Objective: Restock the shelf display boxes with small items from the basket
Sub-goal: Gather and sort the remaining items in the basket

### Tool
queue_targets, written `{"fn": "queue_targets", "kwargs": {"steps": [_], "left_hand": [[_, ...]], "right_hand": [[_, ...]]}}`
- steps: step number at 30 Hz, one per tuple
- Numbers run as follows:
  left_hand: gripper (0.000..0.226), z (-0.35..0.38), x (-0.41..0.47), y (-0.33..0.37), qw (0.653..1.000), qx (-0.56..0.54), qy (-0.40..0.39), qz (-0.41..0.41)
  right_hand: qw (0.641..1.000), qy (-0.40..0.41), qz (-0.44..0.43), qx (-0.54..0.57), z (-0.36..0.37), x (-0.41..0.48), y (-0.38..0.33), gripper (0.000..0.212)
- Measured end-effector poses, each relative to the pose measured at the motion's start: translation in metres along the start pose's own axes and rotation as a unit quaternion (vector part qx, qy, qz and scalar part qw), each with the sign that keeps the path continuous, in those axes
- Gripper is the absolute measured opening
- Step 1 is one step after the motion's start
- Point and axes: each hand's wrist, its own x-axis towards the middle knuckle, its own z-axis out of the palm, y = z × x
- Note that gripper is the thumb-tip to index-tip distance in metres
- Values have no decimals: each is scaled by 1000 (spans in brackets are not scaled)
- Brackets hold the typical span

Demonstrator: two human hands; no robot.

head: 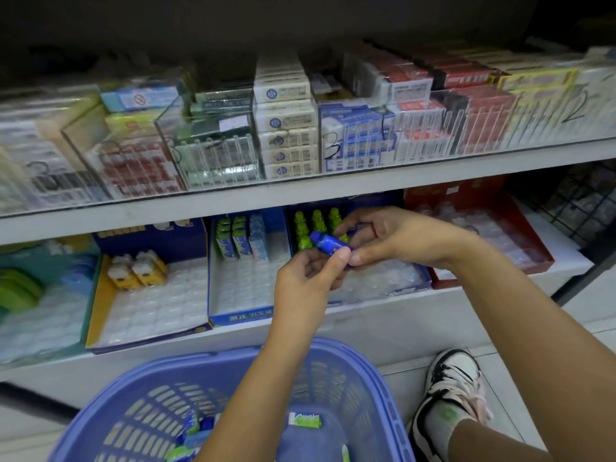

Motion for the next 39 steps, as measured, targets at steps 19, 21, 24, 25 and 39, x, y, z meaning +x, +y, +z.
{"fn": "queue_targets", "kwargs": {"steps": [19, 21, 24, 25, 39], "left_hand": [[12, 14, 11, -10, 978, 178, -13, 109], [13, 16, 13, -12, 977, 187, -7, 106], [27, 17, 12, -19, 953, 275, -42, 119], [35, 16, 10, -23, 935, 326, -58, 126], [36, 4, 1, -41, 853, 473, -133, 178]], "right_hand": [[978, 147, -30, -141, -3, -4, -14, 20], [976, 156, -21, -150, -6, -3, -12, 21], [971, 179, -14, -159, -16, -3, -7, 18], [967, 194, -9, -163, -21, -3, -4, 19], [934, 233, -31, -270, -59, 50, 40, 27]]}}
